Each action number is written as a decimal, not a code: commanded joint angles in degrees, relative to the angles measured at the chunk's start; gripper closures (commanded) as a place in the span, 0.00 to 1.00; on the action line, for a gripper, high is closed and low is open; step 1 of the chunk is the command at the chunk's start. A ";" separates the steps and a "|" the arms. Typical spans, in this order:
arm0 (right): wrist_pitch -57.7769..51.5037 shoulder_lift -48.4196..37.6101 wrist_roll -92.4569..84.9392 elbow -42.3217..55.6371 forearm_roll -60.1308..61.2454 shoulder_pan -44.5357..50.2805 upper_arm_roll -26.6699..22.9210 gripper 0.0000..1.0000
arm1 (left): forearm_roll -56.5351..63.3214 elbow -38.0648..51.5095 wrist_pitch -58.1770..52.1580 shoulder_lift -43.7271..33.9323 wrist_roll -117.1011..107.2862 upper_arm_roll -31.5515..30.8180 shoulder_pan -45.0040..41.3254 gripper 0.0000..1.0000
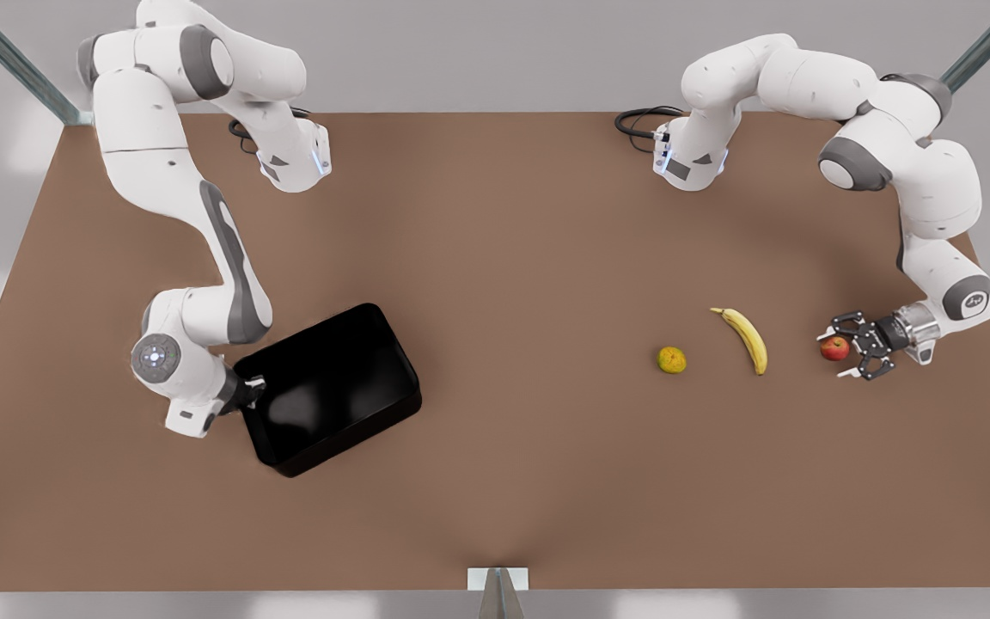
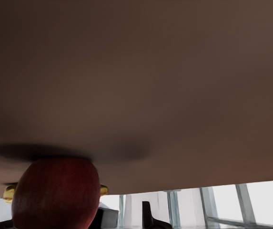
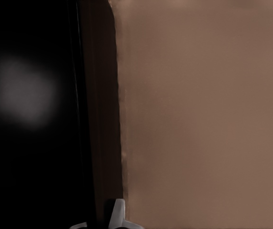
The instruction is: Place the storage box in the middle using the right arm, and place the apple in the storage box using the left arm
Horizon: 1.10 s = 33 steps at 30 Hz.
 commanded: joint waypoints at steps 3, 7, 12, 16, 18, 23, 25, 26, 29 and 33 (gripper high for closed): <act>0.02 5.02 0.09 5.72 4.91 5.10 1.74 0.79 | -0.59 -0.09 1.60 -0.01 -0.09 -0.58 0.01 0.00; 2.31 12.40 3.87 12.76 9.14 10.46 7.01 0.79 | -0.94 0.00 2.48 0.43 -0.26 -1.11 0.01 0.05; 2.92 19.96 5.10 20.67 9.31 15.04 10.79 0.74 | -0.94 -0.17 2.48 0.43 -0.88 -1.11 0.01 0.42; 3.01 20.58 4.66 21.37 11.25 14.95 10.79 0.00 | -0.86 -0.18 2.48 0.35 -0.70 -1.11 0.01 0.55; 3.01 20.58 4.66 21.37 11.25 14.86 10.79 0.00 | -0.86 -0.09 2.48 0.35 -0.97 -1.11 0.01 0.56; 2.84 20.58 4.57 21.90 11.25 14.60 10.79 0.00 | -0.33 1.93 1.78 -1.85 -5.00 -0.67 0.01 0.79; -0.15 19.88 4.31 24.71 11.34 13.63 10.53 0.00 | -0.07 3.43 1.69 -4.83 -10.98 -1.02 -0.34 0.79; -2.34 19.26 4.22 24.97 11.34 12.84 10.53 0.00 | 0.98 3.43 1.77 -6.59 -11.86 -1.89 -0.69 0.79; -23.59 11.90 3.87 29.37 10.81 3.88 10.18 0.00 | 6.43 2.72 2.48 -13.71 -15.73 -5.41 -5.79 0.79; -42.69 -14.30 5.01 17.33 -0.97 -1.66 1.39 0.00 | 13.38 4.04 8.27 -18.37 -25.48 -14.64 -11.41 0.79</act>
